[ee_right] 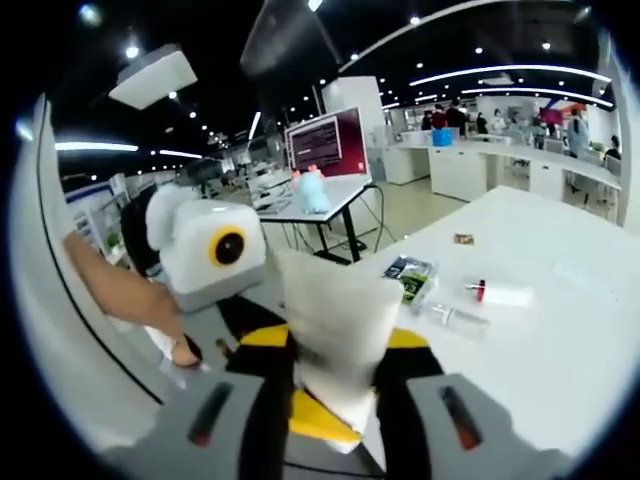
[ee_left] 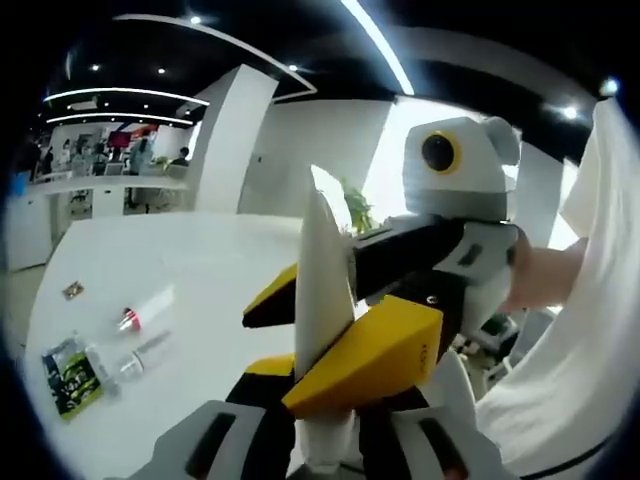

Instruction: Arrange the skincare products in the storage area until every visible bottle or jar stands upright without overlapping.

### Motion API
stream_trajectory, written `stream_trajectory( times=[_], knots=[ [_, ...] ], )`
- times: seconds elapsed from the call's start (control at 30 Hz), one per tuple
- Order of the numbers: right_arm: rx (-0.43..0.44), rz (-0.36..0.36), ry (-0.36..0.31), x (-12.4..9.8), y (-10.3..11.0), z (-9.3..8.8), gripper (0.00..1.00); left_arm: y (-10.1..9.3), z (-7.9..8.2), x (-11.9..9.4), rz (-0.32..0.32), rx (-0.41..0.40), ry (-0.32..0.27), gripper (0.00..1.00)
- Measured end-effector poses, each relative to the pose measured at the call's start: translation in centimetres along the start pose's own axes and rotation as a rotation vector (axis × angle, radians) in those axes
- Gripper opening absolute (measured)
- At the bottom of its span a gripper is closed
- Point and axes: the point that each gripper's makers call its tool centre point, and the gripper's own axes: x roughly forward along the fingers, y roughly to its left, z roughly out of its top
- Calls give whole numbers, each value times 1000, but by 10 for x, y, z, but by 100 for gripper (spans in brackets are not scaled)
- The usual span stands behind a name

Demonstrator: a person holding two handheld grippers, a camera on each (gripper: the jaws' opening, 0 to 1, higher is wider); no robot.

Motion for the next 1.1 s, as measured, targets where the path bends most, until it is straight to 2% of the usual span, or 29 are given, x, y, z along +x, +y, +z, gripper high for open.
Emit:
stream_trajectory(
  times=[0.13,0.17,0.2,0.23,0.27,0.3,0.33,0.4,0.6,0.67,0.77,0.8,0.9,0.93,0.97,1.1],
  knots=[
    [5,-3,-25,-2,-3,3,25,6,1,-2,58,-15,-27,28],
    [-10,-3,-32,-2,-3,4,15,4,-1,-2,56,-8,-28,33],
    [-42,-9,-24,-4,-6,5,12,-5,-6,-1,11,23,-4,35],
    [-8,12,-18,-5,-6,4,11,11,1,0,117,-13,-56,34],
    [-3,26,-23,-4,-5,4,11,2,-3,-1,69,19,-37,33],
    [-7,35,-30,-5,-5,5,11,3,-3,-1,79,46,-36,33],
    [-34,40,-36,-5,-5,5,11,4,-3,0,85,32,-40,33],
    [-54,50,-3,-4,-5,3,11,6,-4,4,86,6,-26,33],
    [-94,93,-15,-3,-3,7,11,10,-2,1,88,2,-41,33],
    [-149,137,-11,-4,2,7,11,10,-1,-1,73,-3,-50,33],
    [-201,219,10,-8,12,7,11,4,2,-3,8,-34,-71,33],
    [-226,254,13,-10,16,8,11,-1,4,-4,-34,-51,-82,32],
    [-224,348,15,-16,29,13,11,-11,7,-6,-124,-101,-94,33],
    [-237,380,15,-18,34,14,11,-12,6,-6,-135,-97,-93,33],
    [-251,398,23,-18,37,14,11,-19,7,-5,-170,-59,-98,32],
    [-274,425,52,-16,41,9,11,-22,5,-5,-182,-28,-88,28]
  ],
)
